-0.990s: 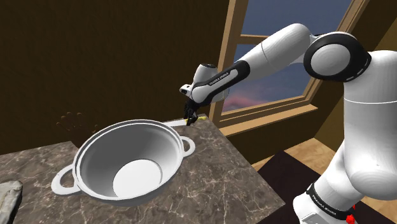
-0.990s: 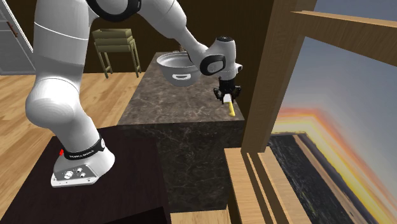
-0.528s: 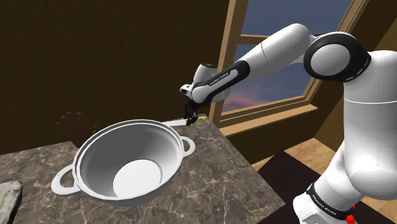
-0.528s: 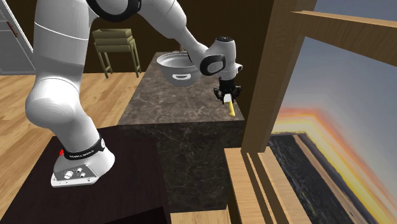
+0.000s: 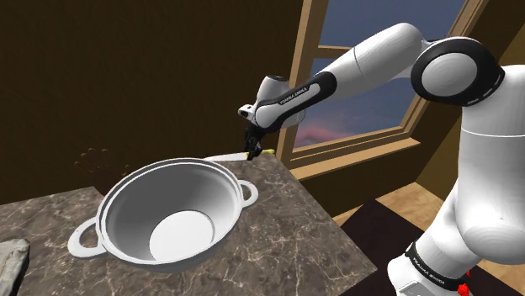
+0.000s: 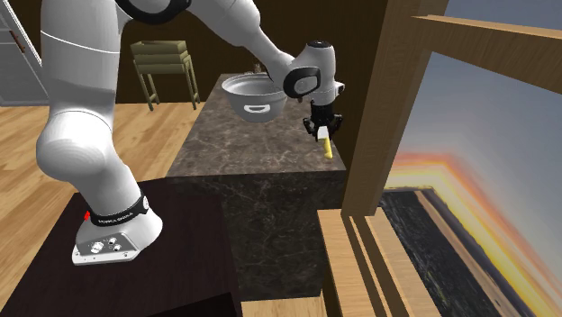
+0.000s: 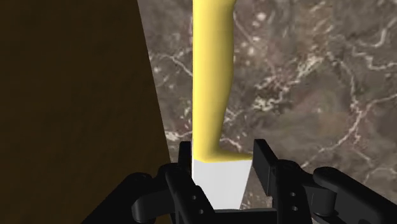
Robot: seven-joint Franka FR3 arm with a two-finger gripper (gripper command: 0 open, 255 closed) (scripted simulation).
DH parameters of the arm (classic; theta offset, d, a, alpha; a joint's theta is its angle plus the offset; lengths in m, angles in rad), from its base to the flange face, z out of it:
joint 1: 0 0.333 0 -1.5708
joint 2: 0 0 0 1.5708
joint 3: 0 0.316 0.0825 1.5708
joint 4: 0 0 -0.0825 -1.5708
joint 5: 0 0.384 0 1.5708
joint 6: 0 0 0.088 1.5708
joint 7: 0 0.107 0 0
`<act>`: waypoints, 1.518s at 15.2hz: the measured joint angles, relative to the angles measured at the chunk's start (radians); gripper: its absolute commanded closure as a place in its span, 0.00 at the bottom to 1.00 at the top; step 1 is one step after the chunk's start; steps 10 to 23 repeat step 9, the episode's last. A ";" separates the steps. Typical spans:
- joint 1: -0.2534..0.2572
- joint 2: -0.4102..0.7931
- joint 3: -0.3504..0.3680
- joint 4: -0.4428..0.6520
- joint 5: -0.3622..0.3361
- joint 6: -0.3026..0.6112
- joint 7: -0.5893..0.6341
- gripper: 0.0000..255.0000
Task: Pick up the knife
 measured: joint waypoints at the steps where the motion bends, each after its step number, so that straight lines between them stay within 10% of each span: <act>1: 0.000 -0.007 -0.001 0.000 -0.001 -0.008 0.001 1.00; 23: 0.005 -0.068 -0.008 0.023 -0.015 -0.091 0.016 1.00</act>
